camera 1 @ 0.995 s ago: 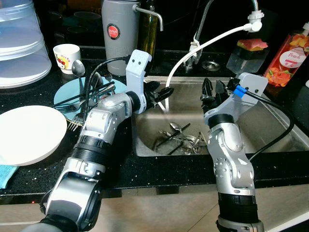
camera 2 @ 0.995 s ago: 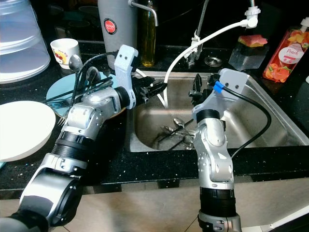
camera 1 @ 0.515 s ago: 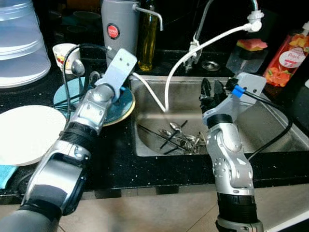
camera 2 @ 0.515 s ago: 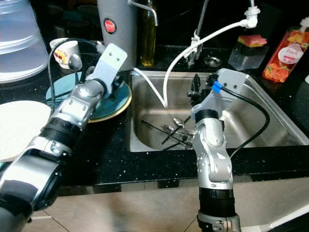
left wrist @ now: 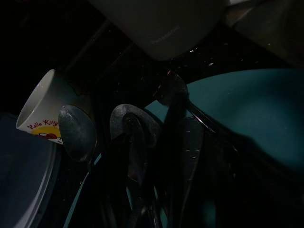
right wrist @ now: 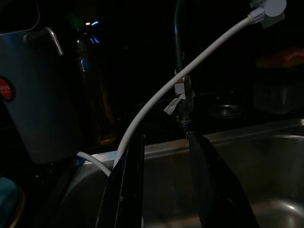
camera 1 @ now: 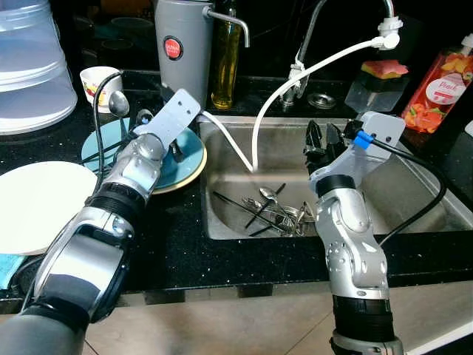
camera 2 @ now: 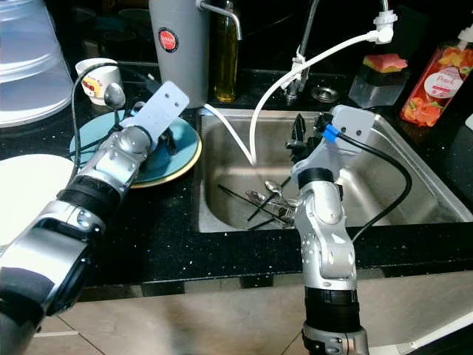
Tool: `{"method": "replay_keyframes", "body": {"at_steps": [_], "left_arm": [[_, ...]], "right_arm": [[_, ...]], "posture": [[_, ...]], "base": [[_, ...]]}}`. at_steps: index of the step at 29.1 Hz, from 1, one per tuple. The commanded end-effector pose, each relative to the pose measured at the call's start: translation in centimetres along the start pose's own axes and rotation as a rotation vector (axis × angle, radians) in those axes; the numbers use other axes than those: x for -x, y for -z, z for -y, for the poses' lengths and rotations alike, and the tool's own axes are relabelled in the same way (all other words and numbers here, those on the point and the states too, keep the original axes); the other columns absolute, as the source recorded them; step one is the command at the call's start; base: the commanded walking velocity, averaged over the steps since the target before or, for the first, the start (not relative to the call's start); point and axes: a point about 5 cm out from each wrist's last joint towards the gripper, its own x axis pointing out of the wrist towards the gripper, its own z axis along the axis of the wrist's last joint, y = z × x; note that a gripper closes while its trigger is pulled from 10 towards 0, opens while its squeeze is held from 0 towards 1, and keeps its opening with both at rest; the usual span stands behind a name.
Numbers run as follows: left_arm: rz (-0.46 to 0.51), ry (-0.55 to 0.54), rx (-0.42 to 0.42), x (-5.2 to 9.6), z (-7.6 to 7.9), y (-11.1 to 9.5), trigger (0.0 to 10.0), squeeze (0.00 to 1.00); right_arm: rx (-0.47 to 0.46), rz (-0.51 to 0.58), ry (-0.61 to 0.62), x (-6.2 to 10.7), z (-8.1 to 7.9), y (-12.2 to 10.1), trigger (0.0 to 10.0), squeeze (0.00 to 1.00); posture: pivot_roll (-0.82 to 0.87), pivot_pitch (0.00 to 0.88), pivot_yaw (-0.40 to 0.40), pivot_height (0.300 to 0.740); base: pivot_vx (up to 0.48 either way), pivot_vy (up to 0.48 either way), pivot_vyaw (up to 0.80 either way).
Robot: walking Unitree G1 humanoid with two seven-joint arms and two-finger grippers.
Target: Kitchen organization
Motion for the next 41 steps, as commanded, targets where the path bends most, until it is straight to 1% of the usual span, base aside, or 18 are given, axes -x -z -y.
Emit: {"method": "replay_keyframes", "body": {"at_steps": [1, 2, 4, 5, 6, 7, 8, 9, 10, 11, 14, 21, 27, 28, 29, 31, 37, 41], "left_arm": [[-0.081, 0.018, -0.019, -0.2, 0.1, 1.7, 10.0, 0.00], [-0.126, 0.061, 0.064, -0.2, 0.5, 2.2, 10.0, 0.00], [-0.143, 0.077, 0.096, -0.2, 0.7, 2.4, 10.0, 0.00], [-0.159, 0.087, 0.131, -0.2, 0.7, 2.6, 8.8, 0.00], [-0.167, 0.090, 0.148, -0.2, 0.7, 2.7, 8.8, 0.00], [-0.179, 0.093, 0.174, -0.2, 0.7, 2.9, 4.1, 0.00], [-0.192, 0.098, 0.204, -0.2, 0.7, 3.1, 2.5, 0.00], [-0.192, 0.098, 0.204, -0.2, 0.7, 3.1, 2.5, 0.00], [-0.202, 0.101, 0.225, -0.3, 0.7, 3.2, 1.8, 0.00], [-0.213, 0.100, 0.245, -0.3, 0.6, 3.4, 0.0, 0.00], [-0.239, 0.099, 0.295, -0.3, 0.5, 3.9, 0.0, 0.00], [-0.239, 0.082, 0.319, -0.3, 0.3, 4.0, 0.0, 0.00], [-0.104, -0.048, 0.358, -0.6, -1.4, 2.0, 0.0, 0.00], [-0.045, -0.080, 0.356, -0.6, -2.0, 1.2, 0.8, 0.00], [0.032, -0.085, 0.358, -0.5, -2.3, 0.1, 10.0, 0.00], [0.201, -0.040, 0.400, -0.1, -2.4, -2.5, 10.0, 0.00], [0.370, 0.130, 0.483, 0.8, -0.9, -5.3, 10.0, 0.00], [0.430, 0.195, 0.529, 1.3, -0.3, -6.4, 10.0, 0.00]], "right_arm": [[0.002, -0.013, 0.001, 0.1, 0.1, 0.2, 10.0, 0.00], [0.002, -0.013, 0.002, 0.1, 0.1, 0.2, 10.0, 0.00], [0.002, -0.013, 0.002, 0.1, 0.1, 0.2, 10.0, 0.00], [0.002, -0.013, 0.003, 0.1, 0.1, 0.3, 10.0, 0.00], [0.001, -0.012, 0.003, 0.1, 0.1, 0.3, 10.0, 0.00], [0.001, -0.012, 0.003, 0.1, 0.1, 0.3, 10.0, 0.00], [0.001, -0.012, 0.003, 0.1, 0.1, 0.3, 10.0, 0.00], [0.001, -0.012, 0.003, 0.1, 0.1, 0.3, 10.0, 0.00], [0.001, -0.012, 0.003, 0.1, 0.1, 0.3, 10.0, 0.00], [0.000, -0.012, 0.002, 0.1, 0.1, 0.3, 10.0, 0.00], [-0.001, -0.012, 0.000, 0.1, 0.0, 0.4, 10.0, 0.00], [-0.003, -0.009, -0.001, 0.1, 0.0, 0.3, 10.0, 0.00], [-0.004, -0.008, 0.000, 0.0, -0.1, 0.3, 10.0, 0.00], [-0.004, -0.009, 0.001, 0.0, -0.1, 0.3, 10.0, 0.00], [-0.004, -0.009, 0.001, 0.0, 0.0, 0.3, 10.0, 0.00], [-0.005, -0.010, 0.002, 0.1, 0.0, 0.3, 10.0, 0.00], [-0.011, -0.015, 0.002, 0.1, 0.0, 0.4, 10.0, 0.00], [-0.013, -0.020, 0.000, 0.2, -0.1, 0.4, 10.0, 0.00]], "posture": [[0.20, 0.000, -0.077, 0.740], [0.20, 0.000, -0.074, 0.740], [0.20, 0.000, -0.074, 0.740], [0.20, 0.000, -0.071, 0.740], [0.20, 0.000, -0.071, 0.740], [0.20, 0.000, -0.071, 0.740], [0.21, 0.000, -0.070, 0.740], [0.21, 0.000, -0.070, 0.740], [0.21, 0.000, -0.070, 0.740], [0.21, 0.000, -0.070, 0.740], [0.21, 0.000, -0.068, 0.740], [0.21, 0.000, -0.067, 0.740], [0.21, 0.000, -0.065, 0.740], [0.21, 0.000, -0.066, 0.740], [0.21, 0.000, -0.066, 0.740], [0.21, 0.000, -0.069, 0.740], [0.20, 0.000, -0.074, 0.740], [0.20, 0.000, -0.077, 0.740]], "base": [[0.000, 0.000, 0.00], [0.000, 0.000, 0.00], [0.000, 0.000, 0.00], [0.000, 0.000, 0.00], [0.000, 0.000, 0.00], [0.000, 0.000, 0.00], [0.000, 0.000, 0.00], [0.000, 0.000, 0.00], [0.000, 0.000, 0.00], [0.000, 0.000, 0.00], [0.000, 0.000, 0.00], [0.000, 0.000, 0.00], [0.000, 0.000, 0.00], [0.000, 0.000, 0.00], [0.000, 0.000, 0.00], [0.000, 0.000, 0.00], [0.000, 0.000, 0.00], [0.000, 0.000, 0.00]]}}
